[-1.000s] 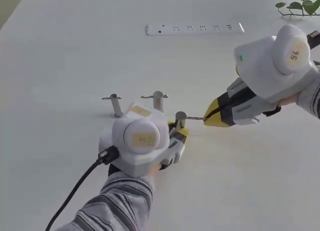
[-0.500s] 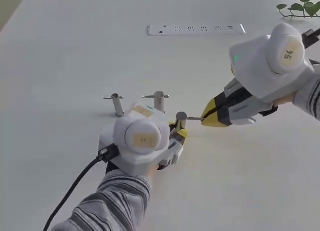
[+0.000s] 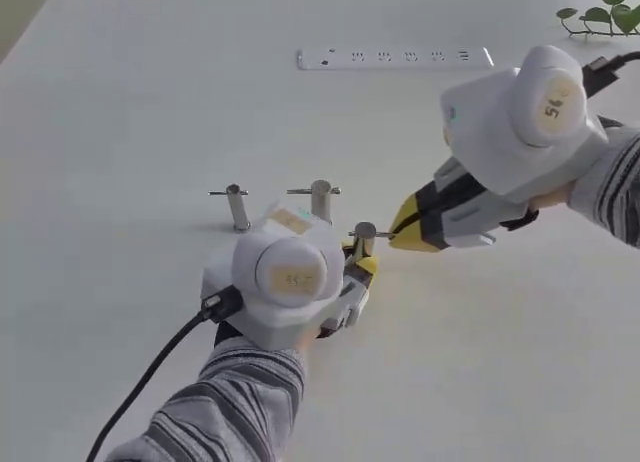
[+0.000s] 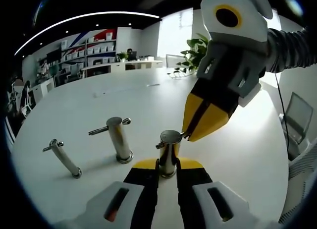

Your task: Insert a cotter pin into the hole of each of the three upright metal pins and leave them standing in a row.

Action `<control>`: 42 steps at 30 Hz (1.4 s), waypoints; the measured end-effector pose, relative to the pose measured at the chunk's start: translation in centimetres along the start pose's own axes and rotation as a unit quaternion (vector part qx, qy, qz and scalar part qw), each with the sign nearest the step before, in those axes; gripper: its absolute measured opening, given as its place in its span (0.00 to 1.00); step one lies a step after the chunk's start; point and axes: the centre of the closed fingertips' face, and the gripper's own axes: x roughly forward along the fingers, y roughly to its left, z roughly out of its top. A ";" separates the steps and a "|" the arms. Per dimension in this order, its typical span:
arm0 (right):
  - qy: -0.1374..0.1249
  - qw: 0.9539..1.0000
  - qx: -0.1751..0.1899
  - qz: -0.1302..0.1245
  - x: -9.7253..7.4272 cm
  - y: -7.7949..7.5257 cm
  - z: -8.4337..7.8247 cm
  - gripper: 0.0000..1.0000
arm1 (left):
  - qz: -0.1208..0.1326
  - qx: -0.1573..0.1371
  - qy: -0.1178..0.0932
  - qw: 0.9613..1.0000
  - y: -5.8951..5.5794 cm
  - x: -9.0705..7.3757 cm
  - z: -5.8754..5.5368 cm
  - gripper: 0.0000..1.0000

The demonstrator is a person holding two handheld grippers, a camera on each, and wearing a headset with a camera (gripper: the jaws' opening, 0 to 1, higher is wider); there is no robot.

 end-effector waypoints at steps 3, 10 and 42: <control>0.001 1.000 -0.012 -0.001 0.2 0.0 0.1 0.00 | 0.001 -0.001 0.000 1.000 0.0 0.0 0.0 0.10; 0.002 1.000 -0.010 -0.022 0.4 -0.8 0.0 0.06 | 0.004 -0.007 -0.001 1.000 0.0 0.0 -0.1 0.10; -0.010 1.000 0.004 -0.021 0.2 0.4 1.1 0.00 | 0.021 -0.036 -0.003 0.999 0.0 0.0 -0.1 0.10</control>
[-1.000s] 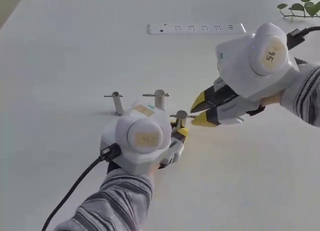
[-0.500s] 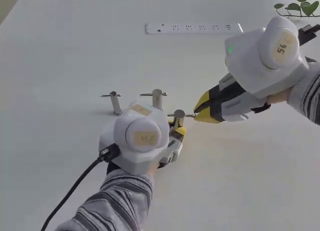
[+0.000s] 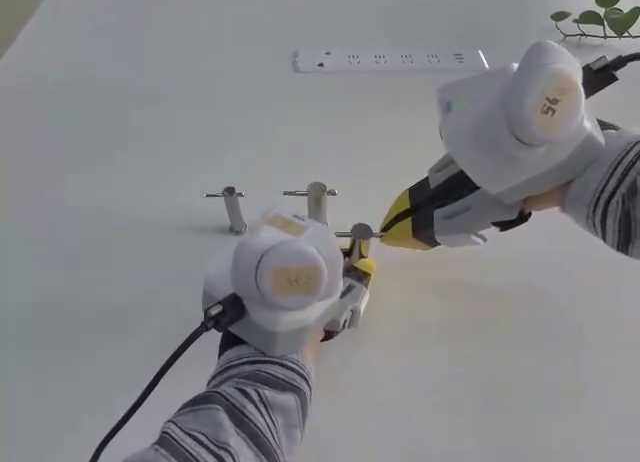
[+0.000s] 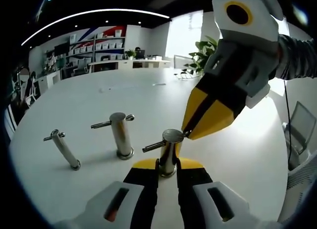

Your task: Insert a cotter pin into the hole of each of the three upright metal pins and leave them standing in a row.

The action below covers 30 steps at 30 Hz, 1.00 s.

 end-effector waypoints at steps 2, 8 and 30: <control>0.000 1.000 -0.002 0.000 0.1 -0.1 0.0 0.00 | 0.001 -0.001 0.000 1.000 0.0 0.0 0.0 0.10; 0.002 1.000 -0.009 0.000 0.2 -0.1 0.1 0.00 | 0.003 -0.006 0.000 1.000 0.0 0.0 0.0 0.10; -0.004 1.000 0.027 0.003 0.6 0.0 0.5 0.08 | 0.006 -0.005 0.019 1.000 0.5 -1.0 -0.7 0.26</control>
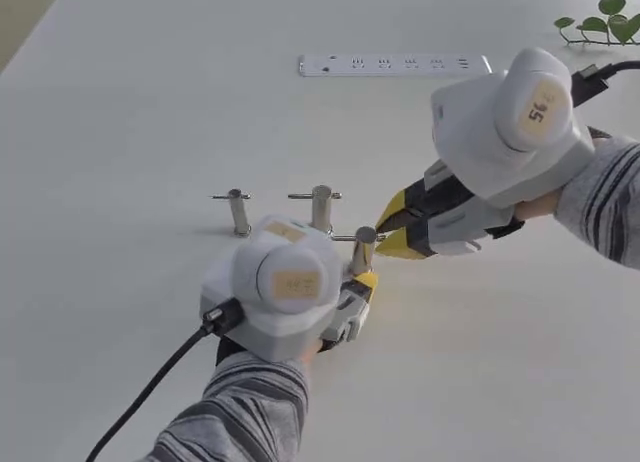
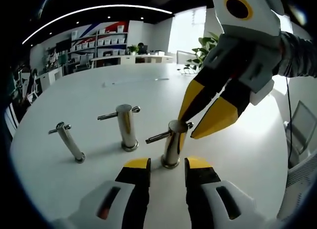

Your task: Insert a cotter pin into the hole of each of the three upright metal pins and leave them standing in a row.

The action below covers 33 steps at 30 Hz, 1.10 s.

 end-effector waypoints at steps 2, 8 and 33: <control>-0.002 1.000 0.007 0.001 0.2 0.1 0.2 0.10 | -0.005 0.002 -0.002 1.000 -0.1 -0.2 0.1 0.29; -0.008 1.000 0.030 -0.001 1.1 0.0 0.4 0.12 | -0.017 -0.003 -0.006 1.000 -0.3 -0.9 0.5 0.38; -0.008 0.999 0.036 0.000 2.1 -0.2 0.6 0.08 | -0.043 0.004 -0.022 0.999 0.2 -3.6 0.7 0.66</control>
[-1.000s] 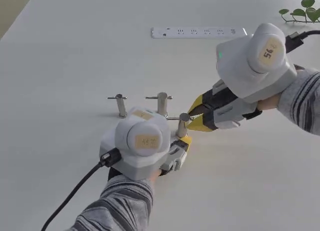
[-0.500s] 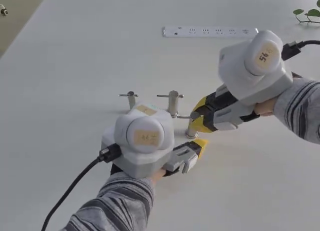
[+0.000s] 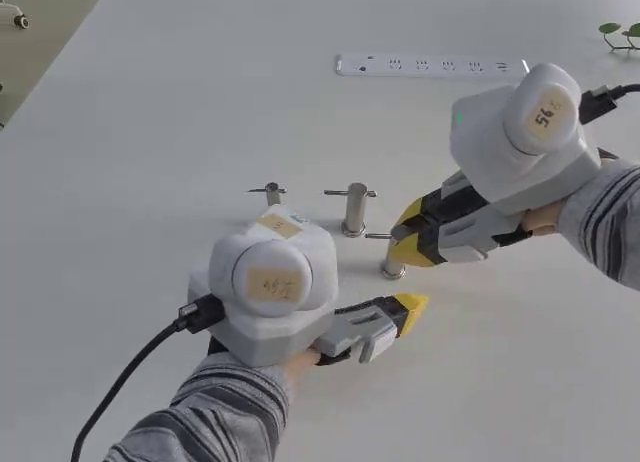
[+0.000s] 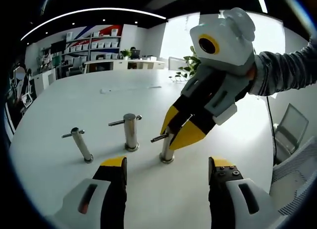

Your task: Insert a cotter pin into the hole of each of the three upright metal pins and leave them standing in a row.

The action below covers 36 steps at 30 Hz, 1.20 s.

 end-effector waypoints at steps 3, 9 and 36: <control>0.000 1.000 0.004 0.000 -0.4 -0.3 -0.1 0.08 | -0.005 0.007 -0.006 1.000 0.2 -0.7 0.3 0.72; 0.002 1.000 0.005 -0.007 -1.2 -1.4 -0.5 0.08 | -0.004 0.014 -0.020 1.000 1.1 -2.3 1.1 0.79; 0.021 1.000 0.007 -0.018 -2.3 -5.6 -2.8 0.08 | 0.015 0.021 -0.039 0.999 5.0 -7.1 2.3 0.97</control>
